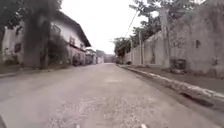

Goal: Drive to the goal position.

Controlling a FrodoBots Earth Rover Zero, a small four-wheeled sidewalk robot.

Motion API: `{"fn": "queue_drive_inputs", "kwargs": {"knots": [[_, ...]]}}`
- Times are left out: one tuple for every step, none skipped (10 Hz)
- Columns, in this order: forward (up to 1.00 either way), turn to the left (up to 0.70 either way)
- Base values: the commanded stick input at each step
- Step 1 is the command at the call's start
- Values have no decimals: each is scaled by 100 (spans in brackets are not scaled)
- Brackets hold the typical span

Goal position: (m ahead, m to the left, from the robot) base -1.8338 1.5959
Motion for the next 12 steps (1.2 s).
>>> {"fn": "queue_drive_inputs", "kwargs": {"knots": [[100, 0], [100, 0], [100, 0], [100, 0], [100, 0], [100, 0], [100, 0], [100, 0], [100, 0], [100, -15], [100, -27], [100, -22]]}}
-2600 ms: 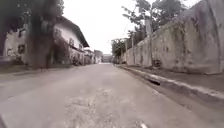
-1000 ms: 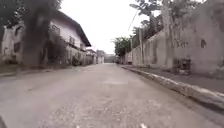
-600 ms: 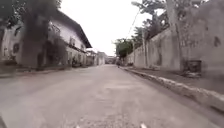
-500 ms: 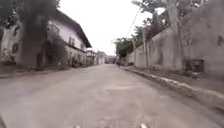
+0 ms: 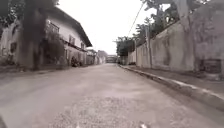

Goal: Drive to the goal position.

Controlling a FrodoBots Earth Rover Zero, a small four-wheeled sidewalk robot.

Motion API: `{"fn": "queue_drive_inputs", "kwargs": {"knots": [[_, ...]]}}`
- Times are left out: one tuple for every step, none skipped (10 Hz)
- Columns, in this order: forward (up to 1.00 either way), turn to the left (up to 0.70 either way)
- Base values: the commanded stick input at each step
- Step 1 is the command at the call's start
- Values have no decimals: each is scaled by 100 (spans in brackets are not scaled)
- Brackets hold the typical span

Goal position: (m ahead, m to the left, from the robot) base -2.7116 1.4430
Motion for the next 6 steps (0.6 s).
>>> {"fn": "queue_drive_inputs", "kwargs": {"knots": [[100, -11], [100, 0], [100, 0], [100, -3], [100, -22], [100, -15]]}}
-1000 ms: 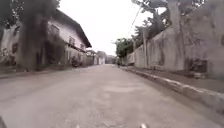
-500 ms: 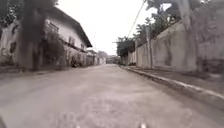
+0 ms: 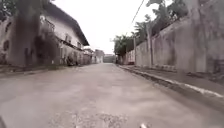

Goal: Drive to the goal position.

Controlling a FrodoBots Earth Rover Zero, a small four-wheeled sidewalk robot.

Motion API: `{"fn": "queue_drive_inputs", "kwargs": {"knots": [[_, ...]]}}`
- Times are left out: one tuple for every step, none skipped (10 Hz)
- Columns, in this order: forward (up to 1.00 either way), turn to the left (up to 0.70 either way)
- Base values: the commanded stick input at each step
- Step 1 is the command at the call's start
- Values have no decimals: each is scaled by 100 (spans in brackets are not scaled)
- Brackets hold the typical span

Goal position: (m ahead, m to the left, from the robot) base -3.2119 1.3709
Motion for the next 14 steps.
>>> {"fn": "queue_drive_inputs", "kwargs": {"knots": [[100, 0], [100, 0], [100, 0], [100, 0], [100, 0], [100, 0], [100, 0], [100, 0], [100, 0], [100, 0], [100, 0], [100, 0], [100, 0], [100, 0]]}}
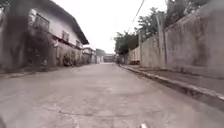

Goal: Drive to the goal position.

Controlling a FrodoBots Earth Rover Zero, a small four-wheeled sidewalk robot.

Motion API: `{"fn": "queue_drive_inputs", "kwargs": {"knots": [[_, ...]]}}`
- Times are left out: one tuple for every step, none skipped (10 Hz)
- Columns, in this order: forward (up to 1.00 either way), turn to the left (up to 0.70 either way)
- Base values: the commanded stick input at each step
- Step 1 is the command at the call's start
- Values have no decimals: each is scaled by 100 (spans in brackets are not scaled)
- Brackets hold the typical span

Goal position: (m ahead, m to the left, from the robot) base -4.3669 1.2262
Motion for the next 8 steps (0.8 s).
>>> {"fn": "queue_drive_inputs", "kwargs": {"knots": [[100, 0], [100, 0], [100, 0], [100, 0], [100, 0], [100, -9], [100, -26], [100, -3]]}}
